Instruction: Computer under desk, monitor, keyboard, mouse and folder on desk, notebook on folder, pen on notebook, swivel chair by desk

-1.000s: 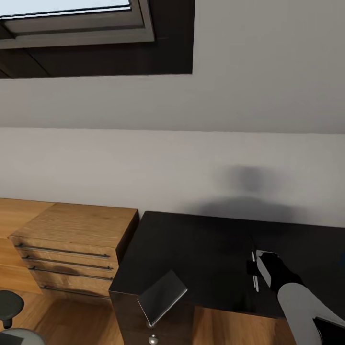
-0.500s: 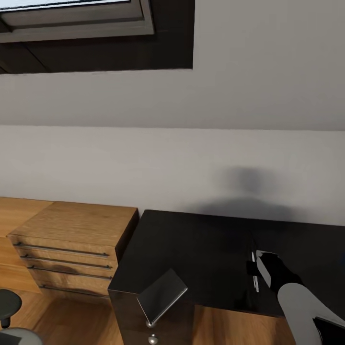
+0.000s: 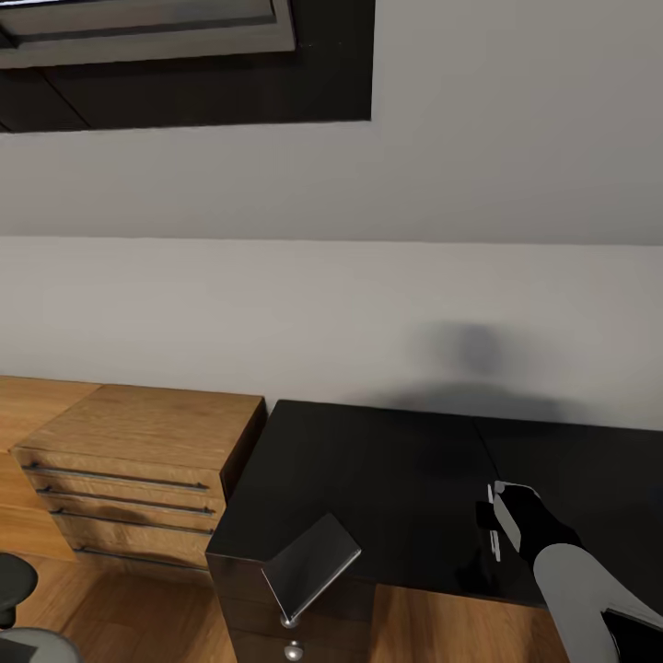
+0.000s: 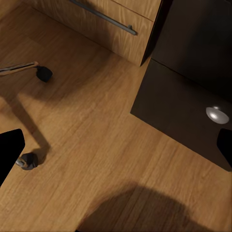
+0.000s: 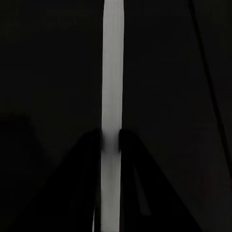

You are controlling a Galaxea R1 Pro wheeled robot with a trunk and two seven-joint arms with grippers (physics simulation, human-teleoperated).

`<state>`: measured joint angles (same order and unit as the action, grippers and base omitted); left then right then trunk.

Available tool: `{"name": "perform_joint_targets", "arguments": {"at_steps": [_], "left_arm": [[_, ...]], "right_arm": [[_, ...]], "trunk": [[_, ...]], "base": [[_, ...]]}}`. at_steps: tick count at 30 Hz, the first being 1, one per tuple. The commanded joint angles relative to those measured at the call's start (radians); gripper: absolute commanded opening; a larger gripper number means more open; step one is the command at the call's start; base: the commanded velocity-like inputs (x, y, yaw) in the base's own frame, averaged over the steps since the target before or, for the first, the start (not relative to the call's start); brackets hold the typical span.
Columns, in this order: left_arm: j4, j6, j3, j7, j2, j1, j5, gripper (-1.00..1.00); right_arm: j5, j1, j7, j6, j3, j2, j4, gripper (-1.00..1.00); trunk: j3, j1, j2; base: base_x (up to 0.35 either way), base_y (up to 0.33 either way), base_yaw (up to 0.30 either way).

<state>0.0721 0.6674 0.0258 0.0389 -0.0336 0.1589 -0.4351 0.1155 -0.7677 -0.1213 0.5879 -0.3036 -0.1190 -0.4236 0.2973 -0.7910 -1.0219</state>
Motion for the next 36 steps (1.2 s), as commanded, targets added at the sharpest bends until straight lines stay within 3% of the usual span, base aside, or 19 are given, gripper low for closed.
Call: {"name": "perform_joint_targets", "arguments": {"at_steps": [1, 10, 21, 22, 36], "left_arm": [[-0.001, 0.003, 0.003, 0.004, 0.0, 0.001, -0.001, 1.0], [-0.001, 0.003, 0.003, 0.004, 0.0, 0.001, -0.001, 1.0], [0.0, 0.003, 0.003, 0.004, 0.0, 0.001, -0.001, 1.0], [0.0, 0.003, 0.003, 0.004, 0.0, 0.001, -0.001, 1.0], [0.0, 0.003, 0.003, 0.004, 0.001, 0.001, 0.0, 1.0]], "right_arm": [[0.009, -0.001, 0.004, 0.005, -0.006, 0.001, -0.001, -1.0], [0.009, -0.001, 0.003, 0.003, -0.006, 0.001, -0.001, -1.0], [0.009, -0.001, 0.003, 0.005, -0.006, 0.001, -0.001, -1.0], [0.009, -0.001, 0.003, 0.005, -0.006, 0.001, -0.001, 1.0], [0.006, -0.001, 0.009, 0.004, -0.007, 0.006, -0.008, 1.0]], "trunk": [[0.004, -0.004, -0.008], [0.033, -0.039, -0.071], [0.033, -0.039, -0.071], [0.033, -0.039, -0.071], [0.033, -0.039, -0.071]], "base": [[0.0, 0.0, 0.0], [0.0, 0.0, 0.0], [0.0, 0.0, 0.0], [0.0, 0.0, 0.0], [0.0, 0.0, 0.0]]}}
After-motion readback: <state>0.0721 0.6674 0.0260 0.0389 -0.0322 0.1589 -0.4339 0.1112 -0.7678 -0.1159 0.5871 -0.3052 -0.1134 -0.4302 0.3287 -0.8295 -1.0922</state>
